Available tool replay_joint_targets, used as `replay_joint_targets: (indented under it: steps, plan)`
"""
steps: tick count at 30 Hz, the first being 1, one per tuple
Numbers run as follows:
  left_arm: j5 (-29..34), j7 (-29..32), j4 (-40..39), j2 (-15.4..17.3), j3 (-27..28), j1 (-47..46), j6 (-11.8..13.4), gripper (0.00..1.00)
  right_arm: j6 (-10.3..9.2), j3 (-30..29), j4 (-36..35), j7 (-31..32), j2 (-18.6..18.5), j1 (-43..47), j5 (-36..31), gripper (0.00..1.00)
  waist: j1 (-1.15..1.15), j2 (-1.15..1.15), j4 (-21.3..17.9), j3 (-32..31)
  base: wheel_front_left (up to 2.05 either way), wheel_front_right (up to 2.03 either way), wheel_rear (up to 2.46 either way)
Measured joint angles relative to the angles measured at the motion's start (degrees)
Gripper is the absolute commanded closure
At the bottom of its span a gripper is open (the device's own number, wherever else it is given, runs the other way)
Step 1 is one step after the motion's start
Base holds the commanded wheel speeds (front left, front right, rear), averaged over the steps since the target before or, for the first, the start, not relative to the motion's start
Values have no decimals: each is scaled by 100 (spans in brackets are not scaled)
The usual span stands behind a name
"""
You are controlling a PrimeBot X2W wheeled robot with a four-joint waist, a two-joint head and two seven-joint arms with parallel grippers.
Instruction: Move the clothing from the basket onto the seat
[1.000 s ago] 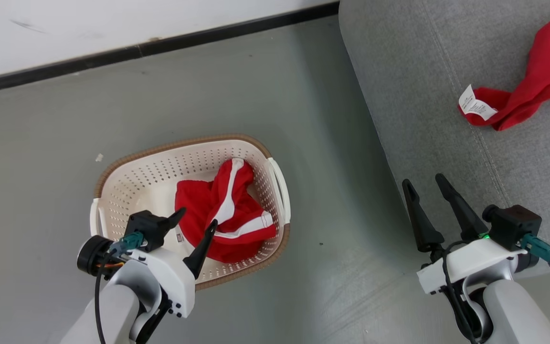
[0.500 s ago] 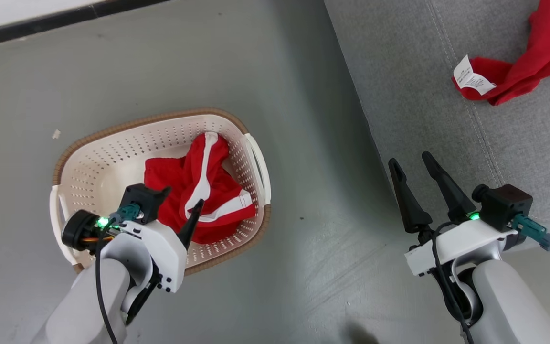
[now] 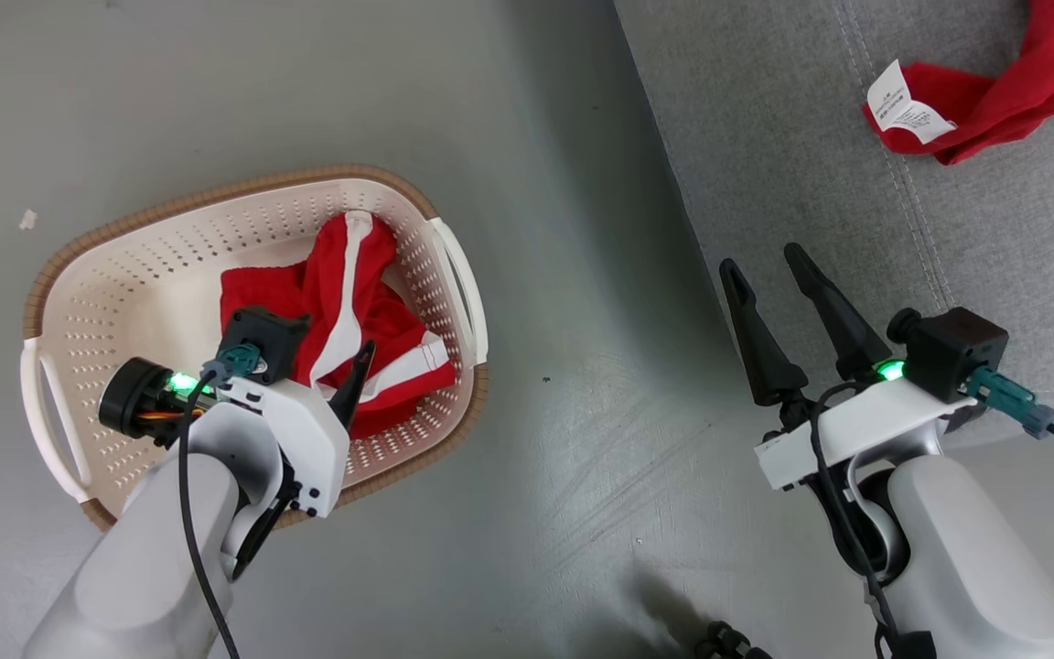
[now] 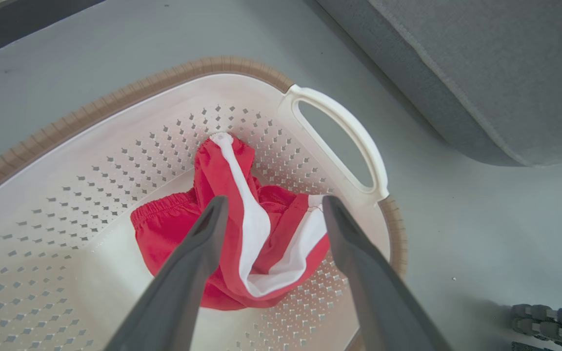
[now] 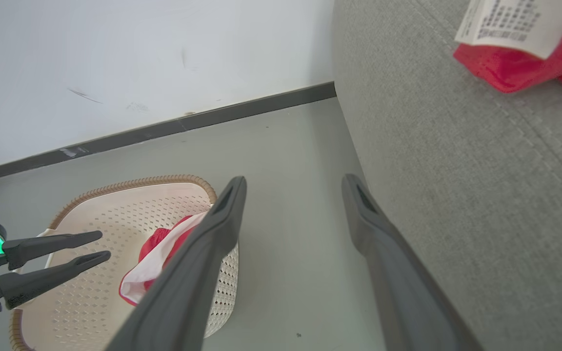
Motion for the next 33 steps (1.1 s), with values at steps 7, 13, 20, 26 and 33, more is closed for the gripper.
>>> replay_joint_targets:
  steps: [7,13,20,26,33]
  plan:
    - [7,105,0,10,-3,-93,45,0,0,63,11,0,13,-179,98,0,0,0,-102,216,0,0,0]
    - [7,162,2,-22,-35,-122,44,0,0,92,35,0,21,-310,122,0,0,0,-180,373,0,0,0]
    - [8,257,25,2,-60,-196,44,0,0,170,36,0,25,-399,289,0,0,0,-275,533,0,0,0]
    - [23,301,49,26,-55,-252,45,0,0,199,40,0,27,-436,355,0,0,0,-348,658,0,0,0]
    - [43,304,89,52,-26,-327,52,0,0,213,35,0,30,-603,452,0,0,0,-414,785,0,0,0]
